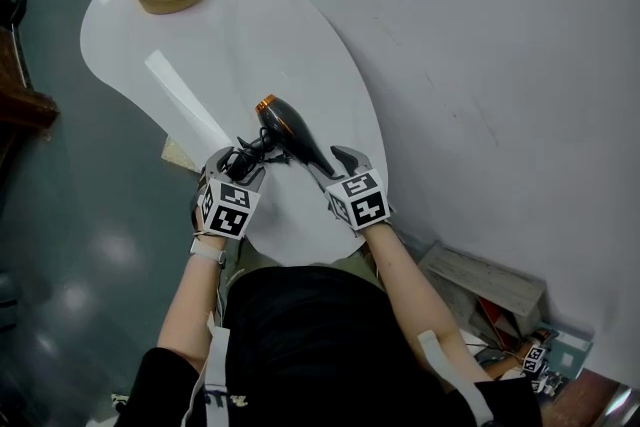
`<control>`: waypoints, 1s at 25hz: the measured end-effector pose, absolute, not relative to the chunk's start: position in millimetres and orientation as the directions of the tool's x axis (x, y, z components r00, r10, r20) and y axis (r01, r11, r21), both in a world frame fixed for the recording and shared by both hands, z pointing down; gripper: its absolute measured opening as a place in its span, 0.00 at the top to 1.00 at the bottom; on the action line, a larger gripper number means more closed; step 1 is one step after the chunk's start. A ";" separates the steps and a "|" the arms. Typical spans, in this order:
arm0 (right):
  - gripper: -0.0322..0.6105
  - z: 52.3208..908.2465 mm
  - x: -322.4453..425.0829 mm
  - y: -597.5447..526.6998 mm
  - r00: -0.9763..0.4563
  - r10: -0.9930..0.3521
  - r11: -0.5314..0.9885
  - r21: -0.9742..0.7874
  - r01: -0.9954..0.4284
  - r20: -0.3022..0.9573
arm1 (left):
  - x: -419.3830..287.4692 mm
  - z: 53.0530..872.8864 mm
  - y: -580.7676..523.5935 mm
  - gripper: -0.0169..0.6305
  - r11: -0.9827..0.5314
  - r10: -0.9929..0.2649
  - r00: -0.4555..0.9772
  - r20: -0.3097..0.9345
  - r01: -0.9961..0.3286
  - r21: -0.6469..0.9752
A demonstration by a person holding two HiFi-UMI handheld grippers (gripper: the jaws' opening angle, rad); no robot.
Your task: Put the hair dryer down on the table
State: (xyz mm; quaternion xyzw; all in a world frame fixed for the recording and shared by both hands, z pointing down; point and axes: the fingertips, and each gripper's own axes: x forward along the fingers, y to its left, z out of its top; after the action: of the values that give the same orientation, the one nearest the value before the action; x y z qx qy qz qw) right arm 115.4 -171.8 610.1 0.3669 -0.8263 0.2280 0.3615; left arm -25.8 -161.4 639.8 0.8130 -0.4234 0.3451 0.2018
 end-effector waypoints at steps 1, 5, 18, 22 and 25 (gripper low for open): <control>0.58 604.0 118.2 -170.3 -0.475 -0.452 0.625 -0.113 -0.773 0.755 | -24.7 632.1 -160.0 0.49 -0.550 -0.560 0.406 0.722 -0.834 0.042; 0.68 580.2 131.6 -165.4 -0.500 -0.492 0.614 -0.122 -0.780 0.713 | -16.6 598.4 -155.6 0.57 -0.517 -0.614 0.427 0.664 -0.853 0.070; 0.86 488.8 145.1 -137.2 -0.642 -0.551 0.675 -0.168 -0.719 0.534 | 1.7 485.3 -129.8 0.96 -0.448 -0.782 0.416 0.464 -0.893 0.046; 0.88 459.3 153.1 -127.5 -0.675 -0.564 0.696 -0.167 -0.699 0.476 | 10.5 454.8 -120.5 0.96 -0.438 -0.808 0.428 0.404 -0.896 0.073; 0.89 440.0 160.0 -124.2 -0.696 -0.575 0.706 -0.169 -0.688 0.430 | 16.1 433.9 -117.9 0.96 -0.432 -0.827 0.431 0.362 -0.898 0.082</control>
State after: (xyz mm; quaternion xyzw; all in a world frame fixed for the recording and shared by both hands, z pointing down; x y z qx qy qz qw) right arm 160.0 -124.2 440.0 0.3481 -0.9068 0.1603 0.1754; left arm 16.1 -117.9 433.9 0.8354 -0.5161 0.1349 0.1322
